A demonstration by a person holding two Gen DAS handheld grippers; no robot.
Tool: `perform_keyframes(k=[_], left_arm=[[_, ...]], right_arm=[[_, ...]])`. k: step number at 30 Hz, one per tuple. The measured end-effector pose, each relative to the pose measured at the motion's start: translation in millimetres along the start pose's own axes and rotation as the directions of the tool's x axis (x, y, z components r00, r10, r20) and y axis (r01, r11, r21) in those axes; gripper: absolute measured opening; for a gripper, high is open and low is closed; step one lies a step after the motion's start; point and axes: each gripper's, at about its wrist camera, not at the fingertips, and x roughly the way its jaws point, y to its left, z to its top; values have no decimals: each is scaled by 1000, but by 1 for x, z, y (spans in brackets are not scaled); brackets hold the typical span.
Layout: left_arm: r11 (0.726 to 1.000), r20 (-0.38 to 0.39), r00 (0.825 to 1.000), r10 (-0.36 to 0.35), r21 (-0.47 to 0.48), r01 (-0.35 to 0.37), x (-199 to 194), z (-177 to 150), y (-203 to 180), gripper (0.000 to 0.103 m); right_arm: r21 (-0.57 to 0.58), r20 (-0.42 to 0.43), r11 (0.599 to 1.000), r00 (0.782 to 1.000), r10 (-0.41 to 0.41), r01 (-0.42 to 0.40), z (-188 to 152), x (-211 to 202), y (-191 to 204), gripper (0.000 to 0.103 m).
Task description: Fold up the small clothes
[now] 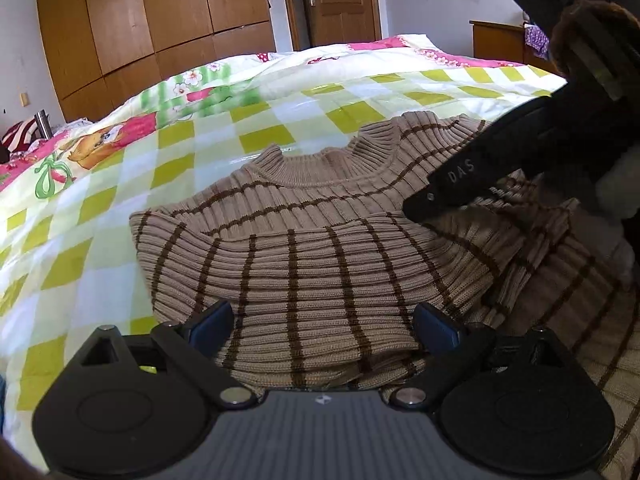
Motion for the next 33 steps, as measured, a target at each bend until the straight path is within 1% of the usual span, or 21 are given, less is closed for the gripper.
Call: perform_keyframes(k=[1,3,5,6,7,8,10,12,13,14,15,16,18,19,20,22,24,27,30,33], left_arm=[[1000,0,1000,-2,-4,2,-1,0,1,103],[1000,-4,1000,-3,-7,3,-4,2,2,103],[1000,1,1000,-8,-23,8,-13,5,4,103],[999,5,1000,-10,-32,10,-18,5,5,103],[999,11,1000,-12,-42,12,-22,5,5,103],[999,18,1000,-17,-49,18,-25,4,5,103],[999,21,1000,-18,-45,19,-26,4,3,103],[1000,-15,1000,-8,-22,7,-19,2,-1,103],[1000,-32,999,-5,-12,5,-15,0,-2,103],[1000,-48,999,-4,4,4,-11,-2,-3,103],[1000,-50,999,-1,15,2,-10,-3,-4,103],[1000,-54,999,0,25,1,-10,-2,-4,103],[1000,-66,998,3,30,-1,-12,0,-3,103],[1000,-70,997,7,29,-5,-15,1,-2,103],[1000,-73,997,13,27,-11,-21,1,-1,103],[999,-68,997,29,19,-27,-36,-2,0,103],[999,-75,997,37,-6,-37,-55,-10,4,103],[997,-104,993,47,-50,-53,-86,-27,11,103],[994,-143,988,52,-90,-65,-113,-47,14,103],[991,-180,982,56,-111,-77,-136,-65,14,103]], right_arm=[[11,1,1000,1000,2,-2,1,2,-1,0],[-10,3,1000,1000,-9,9,4,1,2,0],[-11,7,1000,1000,-3,3,5,-9,-1,0],[-11,25,1000,1000,11,-11,4,-19,-2,9],[-16,44,1000,999,19,-18,2,-31,-4,13],[-24,57,1000,998,18,-17,-2,-43,-6,13],[-37,54,999,998,42,-40,-13,-62,-10,13],[-42,24,999,999,33,-32,-26,-71,-15,12],[-46,4,999,1000,23,-23,-32,-72,-20,9],[-45,-7,999,1000,-3,2,-38,-71,-25,9],[-29,-10,1000,1000,-10,10,-41,-71,-30,2],[1,-12,1000,1000,3,-3,-42,-71,-38,0],[54,-17,998,1000,26,-26,-41,-72,-49,0],[54,-16,998,1000,27,-26,-40,-75,-50,0],[46,-10,999,1000,22,-22,-40,-80,-50,0],[36,1,999,999,32,-32,-41,-93,-49,13],[24,12,999,999,31,-32,-49,-115,-49,13],[57,-2,998,1000,25,-25,-71,-148,-57,14],[112,-36,994,999,14,-10,-96,-180,-69,18],[190,-92,982,995,31,-13,-123,-204,-78,19]])
